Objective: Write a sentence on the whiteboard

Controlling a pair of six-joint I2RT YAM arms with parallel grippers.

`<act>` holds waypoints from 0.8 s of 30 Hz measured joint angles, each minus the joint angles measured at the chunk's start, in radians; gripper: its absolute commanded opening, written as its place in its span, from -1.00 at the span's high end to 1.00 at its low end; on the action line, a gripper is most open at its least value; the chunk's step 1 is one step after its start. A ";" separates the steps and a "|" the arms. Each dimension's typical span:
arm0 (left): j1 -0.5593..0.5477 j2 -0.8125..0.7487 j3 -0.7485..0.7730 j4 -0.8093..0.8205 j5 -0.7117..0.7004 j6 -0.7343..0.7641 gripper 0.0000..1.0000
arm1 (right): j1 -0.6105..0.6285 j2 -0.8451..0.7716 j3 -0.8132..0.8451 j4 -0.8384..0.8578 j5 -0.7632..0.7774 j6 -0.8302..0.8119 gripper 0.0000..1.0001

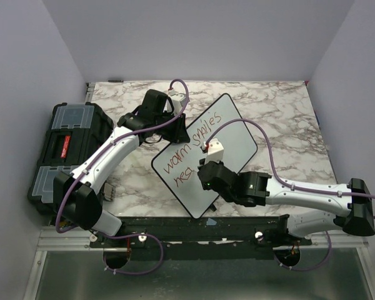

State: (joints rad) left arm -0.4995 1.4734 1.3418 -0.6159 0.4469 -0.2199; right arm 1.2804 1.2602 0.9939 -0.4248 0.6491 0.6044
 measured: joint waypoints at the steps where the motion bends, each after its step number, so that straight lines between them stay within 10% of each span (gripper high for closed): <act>1: 0.000 0.000 0.000 0.000 0.000 -0.001 1.00 | 0.000 0.000 0.004 -0.005 0.005 -0.003 0.99; 24: 0.000 0.000 0.000 0.000 0.000 -0.002 1.00 | -0.029 -0.045 0.053 0.039 0.056 -0.040 0.99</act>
State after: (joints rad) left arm -0.4995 1.4734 1.3418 -0.6163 0.4469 -0.2218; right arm 1.2514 1.2156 1.0466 -0.3859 0.7048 0.5640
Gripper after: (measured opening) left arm 0.218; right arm 0.125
